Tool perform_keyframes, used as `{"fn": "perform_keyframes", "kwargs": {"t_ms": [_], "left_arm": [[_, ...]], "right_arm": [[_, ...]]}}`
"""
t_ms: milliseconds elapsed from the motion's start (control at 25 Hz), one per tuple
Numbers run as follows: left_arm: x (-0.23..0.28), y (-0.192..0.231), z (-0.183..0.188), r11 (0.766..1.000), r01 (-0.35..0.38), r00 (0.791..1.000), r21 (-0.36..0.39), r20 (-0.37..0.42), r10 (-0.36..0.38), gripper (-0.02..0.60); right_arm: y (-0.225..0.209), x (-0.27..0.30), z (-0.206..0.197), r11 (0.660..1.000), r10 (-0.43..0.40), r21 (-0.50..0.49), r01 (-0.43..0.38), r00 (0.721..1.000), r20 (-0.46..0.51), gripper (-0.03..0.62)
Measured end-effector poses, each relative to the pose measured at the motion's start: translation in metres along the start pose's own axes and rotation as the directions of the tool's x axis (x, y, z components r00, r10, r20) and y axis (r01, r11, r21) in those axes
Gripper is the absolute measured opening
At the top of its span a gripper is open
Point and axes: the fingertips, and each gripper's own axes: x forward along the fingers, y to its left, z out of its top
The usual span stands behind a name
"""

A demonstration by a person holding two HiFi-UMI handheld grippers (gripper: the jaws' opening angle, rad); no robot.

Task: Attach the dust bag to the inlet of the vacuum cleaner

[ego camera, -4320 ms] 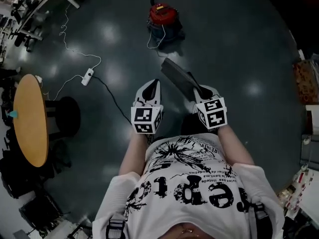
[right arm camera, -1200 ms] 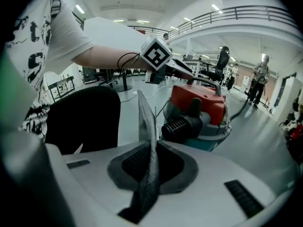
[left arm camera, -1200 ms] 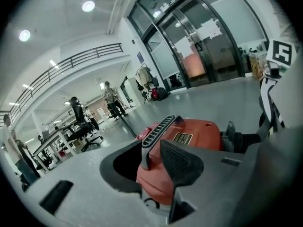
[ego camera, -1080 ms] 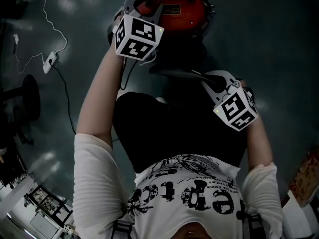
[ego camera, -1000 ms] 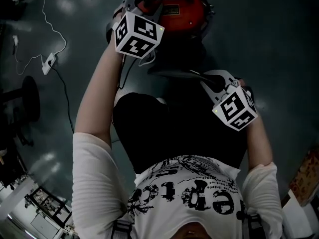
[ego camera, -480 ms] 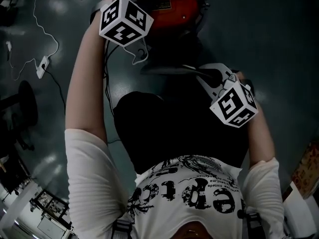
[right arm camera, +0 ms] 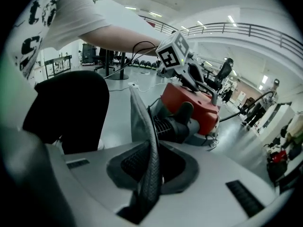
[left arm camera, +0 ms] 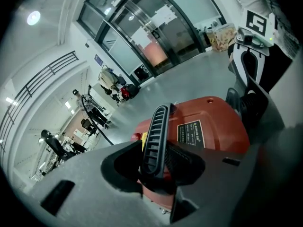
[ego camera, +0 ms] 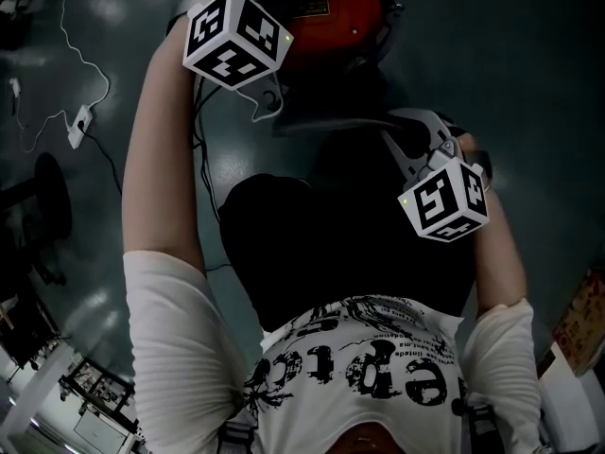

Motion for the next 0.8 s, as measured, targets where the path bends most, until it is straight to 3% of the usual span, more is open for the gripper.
{"fn": "perform_keyframes", "kwargs": {"t_ms": [200, 360, 520, 800], "left_arm": [[-0.002, 0.000, 0.003, 1.000, -0.010, 0.999, -0.007, 0.050, 0.010, 0.135], [-0.001, -0.001, 0.001, 0.999, 0.002, 0.999, -0.038, 0.036, -0.001, 0.135], [0.001, 0.000, 0.000, 0.999, 0.003, 0.999, -0.047, 0.047, -0.001, 0.137], [0.000, 0.000, 0.002, 0.999, -0.017, 0.998, -0.050, 0.054, 0.020, 0.137]], "right_arm": [[-0.005, 0.002, 0.005, 0.997, -0.047, -0.060, 0.046, 0.999, -0.017, 0.038], [-0.004, 0.006, 0.011, 0.995, -0.051, -0.086, 0.048, 0.998, -0.029, 0.041], [-0.012, 0.009, 0.002, 0.997, -0.038, -0.069, 0.037, 0.999, -0.021, 0.043], [-0.018, 0.012, 0.005, 0.995, -0.095, -0.032, 0.094, 0.995, -0.012, 0.045]]}}
